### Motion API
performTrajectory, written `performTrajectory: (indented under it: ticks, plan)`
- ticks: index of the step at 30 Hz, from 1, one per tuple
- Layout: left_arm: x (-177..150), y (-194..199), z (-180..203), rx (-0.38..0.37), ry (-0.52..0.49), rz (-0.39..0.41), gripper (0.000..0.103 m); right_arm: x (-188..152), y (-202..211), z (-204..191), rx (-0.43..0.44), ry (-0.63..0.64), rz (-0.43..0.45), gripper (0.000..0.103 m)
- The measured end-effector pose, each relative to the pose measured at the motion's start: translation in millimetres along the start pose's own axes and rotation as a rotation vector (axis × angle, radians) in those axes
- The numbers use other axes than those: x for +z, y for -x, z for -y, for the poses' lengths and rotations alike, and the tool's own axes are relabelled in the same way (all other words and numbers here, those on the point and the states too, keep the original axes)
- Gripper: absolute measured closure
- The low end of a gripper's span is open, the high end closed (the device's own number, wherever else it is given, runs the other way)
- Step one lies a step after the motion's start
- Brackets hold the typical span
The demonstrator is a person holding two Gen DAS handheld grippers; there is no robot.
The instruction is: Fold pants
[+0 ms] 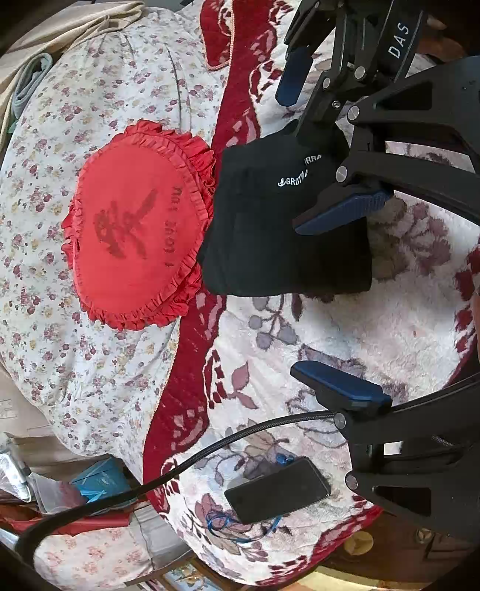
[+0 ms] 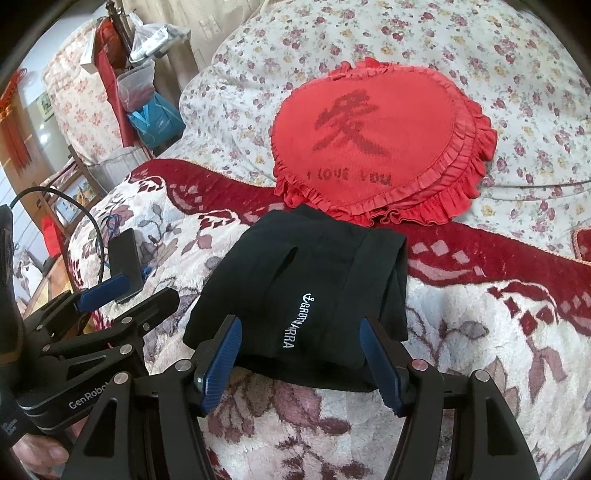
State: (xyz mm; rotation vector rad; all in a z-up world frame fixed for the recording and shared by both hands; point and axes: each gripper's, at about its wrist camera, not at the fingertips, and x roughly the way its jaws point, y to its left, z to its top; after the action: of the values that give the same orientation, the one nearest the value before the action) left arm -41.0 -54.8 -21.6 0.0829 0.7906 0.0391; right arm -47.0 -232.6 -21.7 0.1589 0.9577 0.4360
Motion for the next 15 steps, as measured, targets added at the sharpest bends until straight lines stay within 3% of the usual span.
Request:
performTrajectory:
  ticks: [15]
  plan:
    - [-1.1, -7.4, -3.4, 0.002, 0.005, -0.028, 0.030, -1.7, -5.3, -0.4, 0.000, -0.015, -0.013, 0.039]
